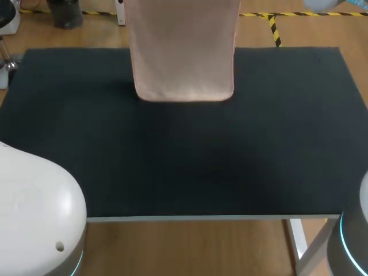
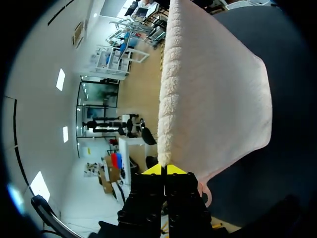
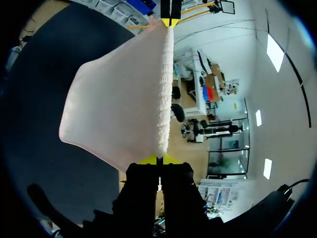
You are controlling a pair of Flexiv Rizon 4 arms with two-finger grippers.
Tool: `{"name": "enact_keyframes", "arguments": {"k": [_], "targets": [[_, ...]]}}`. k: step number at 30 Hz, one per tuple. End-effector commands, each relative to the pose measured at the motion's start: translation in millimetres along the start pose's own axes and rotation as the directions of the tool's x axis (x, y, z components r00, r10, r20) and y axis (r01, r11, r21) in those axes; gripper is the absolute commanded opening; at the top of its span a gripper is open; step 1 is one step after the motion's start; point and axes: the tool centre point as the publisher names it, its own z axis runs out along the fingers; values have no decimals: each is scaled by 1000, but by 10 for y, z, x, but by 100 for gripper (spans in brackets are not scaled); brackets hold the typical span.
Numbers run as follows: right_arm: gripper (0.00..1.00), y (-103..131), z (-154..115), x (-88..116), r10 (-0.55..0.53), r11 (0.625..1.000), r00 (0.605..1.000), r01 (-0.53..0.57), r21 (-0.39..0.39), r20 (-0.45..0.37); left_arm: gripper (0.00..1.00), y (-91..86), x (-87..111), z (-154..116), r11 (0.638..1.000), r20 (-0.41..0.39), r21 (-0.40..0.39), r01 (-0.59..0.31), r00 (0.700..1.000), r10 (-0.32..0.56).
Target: Fold the towel
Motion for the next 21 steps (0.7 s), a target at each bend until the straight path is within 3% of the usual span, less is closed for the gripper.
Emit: {"name": "enact_keyframes", "arguments": {"k": [1,5,10,13,21], "targets": [[0,34,-122,-207,-5,999,999,3,41,42,0,6,-239,-158,999,25,-33,0,1000,1],[0,20,-203,-321,-4,999,997,0,50,83,0,9,-363,-247,999,48,-37,-5,999,6],[0,6,-197,-192,-10,999,998,7,47,55,0,-19,-169,-328,999,28,-32,-25,999,26],[0,17,-190,25,-20,999,1000,19,40,14,0,-43,104,-345,999,-18,-26,-26,1000,25],[0,50,-208,818,-22,1000,988,22,-2,-152,0,-24,1125,-489,1000,-170,-28,1,985,-6]]}}
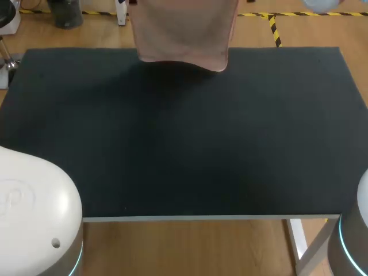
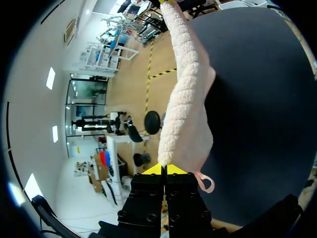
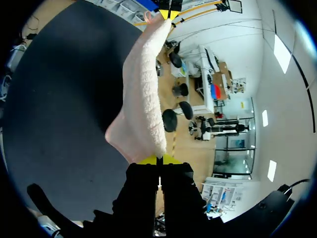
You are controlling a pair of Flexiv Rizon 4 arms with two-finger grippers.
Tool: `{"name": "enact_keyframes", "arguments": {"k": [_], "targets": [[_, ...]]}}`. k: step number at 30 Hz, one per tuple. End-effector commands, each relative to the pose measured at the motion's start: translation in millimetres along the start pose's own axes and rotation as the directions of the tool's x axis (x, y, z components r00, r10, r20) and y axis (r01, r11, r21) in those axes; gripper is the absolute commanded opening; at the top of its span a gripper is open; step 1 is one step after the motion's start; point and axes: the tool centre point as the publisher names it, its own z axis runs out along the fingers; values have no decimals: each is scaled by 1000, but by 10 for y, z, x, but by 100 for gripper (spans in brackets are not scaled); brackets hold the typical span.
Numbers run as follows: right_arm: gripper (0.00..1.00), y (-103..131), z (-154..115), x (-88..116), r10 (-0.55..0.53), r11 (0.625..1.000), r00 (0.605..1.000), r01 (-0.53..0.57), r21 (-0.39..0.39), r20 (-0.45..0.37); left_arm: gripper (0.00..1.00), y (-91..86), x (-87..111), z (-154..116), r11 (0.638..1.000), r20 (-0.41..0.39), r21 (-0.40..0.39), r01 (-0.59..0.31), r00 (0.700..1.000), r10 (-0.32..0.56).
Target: Fold the towel
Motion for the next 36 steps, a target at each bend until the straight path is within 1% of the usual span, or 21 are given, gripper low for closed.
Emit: {"name": "enact_keyframes", "arguments": {"k": [1,4,5,7,8,10,11,12,16,20,21,23,25,26,27,28,29,30,32,33,36], "targets": [[0,-33,-69,403,-4,1000,999,2,-31,-45,0,98,520,-122,1000,-25,11,19,1000,-19],[0,-13,-75,673,5,999,995,-9,-45,-97,0,148,793,-238,998,-54,18,53,997,-52],[0,-4,-87,749,13,998,994,-19,-54,-112,0,156,876,-280,998,-57,9,57,997,-57],[0,21,-122,888,16,998,992,-24,-61,-129,0,171,1025,-348,997,-75,30,78,994,-75],[0,26,-135,940,23,997,990,-33,-66,-135,0,161,1099,-366,997,-84,17,74,994,-72],[0,42,-143,1059,37,996,988,-49,-75,-151,0,140,1222,-361,997,-112,28,75,991,-72],[0,50,-133,1110,45,995,986,-58,-79,-163,0,123,1280,-328,997,-132,17,76,989,-73],[0,58,-110,1168,47,995,984,-62,-79,-172,0,109,1335,-287,996,-152,32,82,985,-76],[0,54,55,1381,71,994,969,-89,-65,-236,0,28,1547,-63,996,-237,30,86,968,-76],[0,52,304,1602,85,995,943,-99,-30,-321,0,-39,1751,235,996,-338,23,92,938,-79],[0,48,401,1677,91,994,933,-105,-22,-349,0,-57,1818,340,996,-368,32,88,927,-70],[0,36,522,1767,109,993,918,-121,-8,-382,0,-75,1896,493,996,-413,22,90,908,-73],[0,19,688,1884,127,991,897,-135,12,-423,0,-104,1994,711,998,-458,-1,66,887,-59],[0,12,757,1929,133,990,887,-139,18,-442,0,-114,2028,809,998,-485,7,69,872,-57],[0,4,833,1974,140,989,878,-144,26,-457,0,-135,2066,905,999,-495,-11,37,868,-37],[0,-6,912,2015,148,988,867,-150,34,-475,0,-154,2100,1000,999,-516,-15,29,856,-33],[0,-15,971,2042,151,988,860,-150,41,-487,0,-156,2116,1061,999,-533,-5,36,846,-33],[0,-35,1080,2082,164,986,847,-159,53,-506,0,-166,2146,1176,1000,-547,-17,17,837,-24],[0,-65,1222,2121,177,984,834,-162,75,-523,0,-178,2168,1319,1000,-573,-19,20,819,-27],[0,-93,1333,2140,194,981,821,-175,85,-538,0,-188,2168,1424,1000,-578,-23,4,816,-17],[0,-145,1542,2154,214,977,807,-183,112,-551,0,-191,2129,1614,1000,-585,-21,3,811,-15]]}}
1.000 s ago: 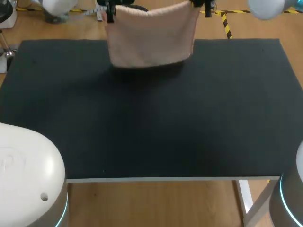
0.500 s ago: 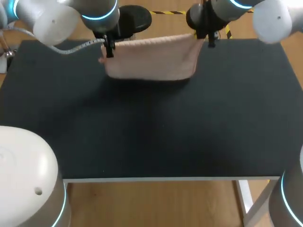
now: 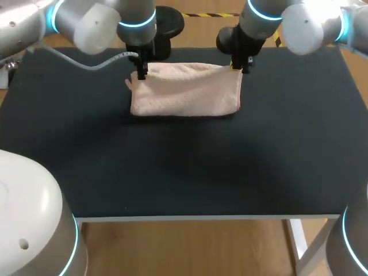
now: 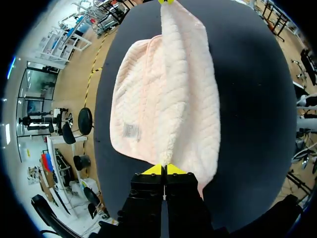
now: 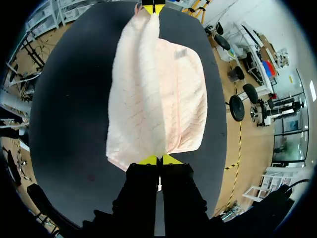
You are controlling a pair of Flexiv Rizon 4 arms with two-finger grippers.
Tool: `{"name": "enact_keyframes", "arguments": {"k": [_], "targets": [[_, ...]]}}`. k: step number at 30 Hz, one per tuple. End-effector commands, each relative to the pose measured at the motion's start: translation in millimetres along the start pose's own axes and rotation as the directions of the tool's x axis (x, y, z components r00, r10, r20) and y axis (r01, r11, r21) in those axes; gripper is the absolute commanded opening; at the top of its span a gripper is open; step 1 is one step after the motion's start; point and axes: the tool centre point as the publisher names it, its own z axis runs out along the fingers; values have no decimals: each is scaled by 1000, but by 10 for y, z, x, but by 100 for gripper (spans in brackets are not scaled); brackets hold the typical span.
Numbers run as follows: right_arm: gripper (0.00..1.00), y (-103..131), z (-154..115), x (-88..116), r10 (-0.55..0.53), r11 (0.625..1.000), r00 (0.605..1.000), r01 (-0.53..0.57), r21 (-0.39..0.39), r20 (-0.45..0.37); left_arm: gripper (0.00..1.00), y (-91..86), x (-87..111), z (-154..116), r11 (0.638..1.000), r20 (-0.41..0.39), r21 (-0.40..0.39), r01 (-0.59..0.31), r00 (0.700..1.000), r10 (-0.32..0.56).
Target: Fold the towel
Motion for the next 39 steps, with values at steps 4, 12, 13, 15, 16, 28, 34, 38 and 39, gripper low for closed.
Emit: {"name": "enact_keyframes", "arguments": {"k": [4,12,13,15,16,28,34,38,39], "targets": [[0,11,711,-447,35,999,996,-32,33,-85,0,-101,-467,754,1000,-136,-21,-1,991,-2],[0,-87,909,-836,74,994,996,-70,80,-55,0,7,-844,916,999,-126,-31,31,991,-34],[0,-95,924,-869,76,994,996,-72,82,-53,0,14,-876,925,999,-126,-30,31,991,-35],[0,-108,942,-923,83,993,996,-79,86,-42,0,9,-923,948,999,-124,-31,28,992,-31],[0,-113,950,-949,87,993,995,-83,88,-39,0,18,-954,973,999,-125,-28,27,992,-31],[100,-114,1007,-1049,122,989,993,-121,86,-5,94,34,-1077,1063,998,-156,29,57,986,-52],[100,-149,893,-1007,146,988,988,-148,43,45,100,128,-1073,971,992,-147,104,70,988,-54],[100,-166,773,-918,145,989,988,-147,29,59,100,193,-985,826,970,-132,239,42,991,-11],[100,-172,746,-892,145,989,988,-146,26,62,100,213,-953,788,962,-130,272,29,991,7]]}}
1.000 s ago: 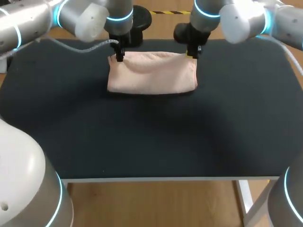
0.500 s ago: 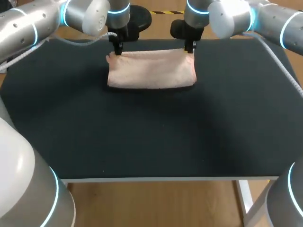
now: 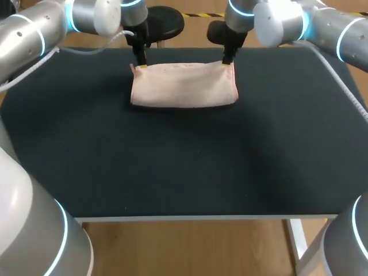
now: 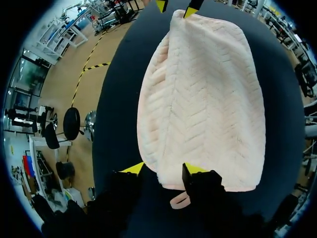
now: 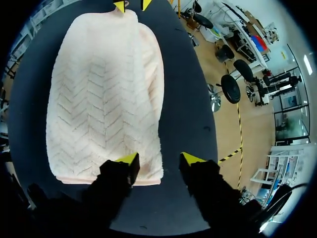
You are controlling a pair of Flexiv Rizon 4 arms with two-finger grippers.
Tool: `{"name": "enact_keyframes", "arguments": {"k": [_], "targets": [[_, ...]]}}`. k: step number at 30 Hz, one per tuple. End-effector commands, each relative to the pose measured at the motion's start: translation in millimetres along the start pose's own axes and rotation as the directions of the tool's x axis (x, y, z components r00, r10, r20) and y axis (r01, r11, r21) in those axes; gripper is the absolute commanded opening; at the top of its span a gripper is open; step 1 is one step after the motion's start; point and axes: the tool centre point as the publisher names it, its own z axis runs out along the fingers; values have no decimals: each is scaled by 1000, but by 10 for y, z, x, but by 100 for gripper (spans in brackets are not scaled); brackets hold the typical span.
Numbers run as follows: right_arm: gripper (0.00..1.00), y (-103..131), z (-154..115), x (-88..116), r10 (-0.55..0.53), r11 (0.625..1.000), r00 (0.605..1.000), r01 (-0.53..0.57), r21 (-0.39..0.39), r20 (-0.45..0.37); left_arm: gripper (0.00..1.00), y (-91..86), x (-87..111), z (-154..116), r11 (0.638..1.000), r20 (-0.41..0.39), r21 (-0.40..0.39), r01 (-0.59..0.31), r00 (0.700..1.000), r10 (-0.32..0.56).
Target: Fold the towel
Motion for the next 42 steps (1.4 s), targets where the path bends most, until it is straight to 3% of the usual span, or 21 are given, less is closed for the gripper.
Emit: {"name": "enact_keyframes", "arguments": {"k": [1,6,14,24,29,32,35,42], "targets": [[100,-109,-210,177,0,1000,1000,1,-20,22,100,171,198,-176,984,19,168,-55,998,53],[100,-158,-303,286,13,999,1000,-12,-40,22,100,298,361,-302,946,2,309,-95,995,99],[100,-184,-374,416,32,997,999,-31,-64,18,100,540,570,-463,900,-28,427,-90,993,113],[100,-173,-451,533,32,997,999,-31,-75,20,100,657,731,-553,854,-42,515,-79,992,117],[100,-172,-487,578,33,997,999,-31,-75,24,100,742,778,-523,823,-100,568,-33,989,109],[100,-169,-518,602,26,997,999,-24,-77,26,100,773,811,-520,816,-118,577,-24,987,113],[100,-169,-578,651,-54,996,998,55,-66,16,100,811,845,-530,812,-125,583,-24,985,119],[100,-169,-578,651,-54,996,998,55,-66,16,100,818,859,-542,812,-124,583,-27,985,123]]}}
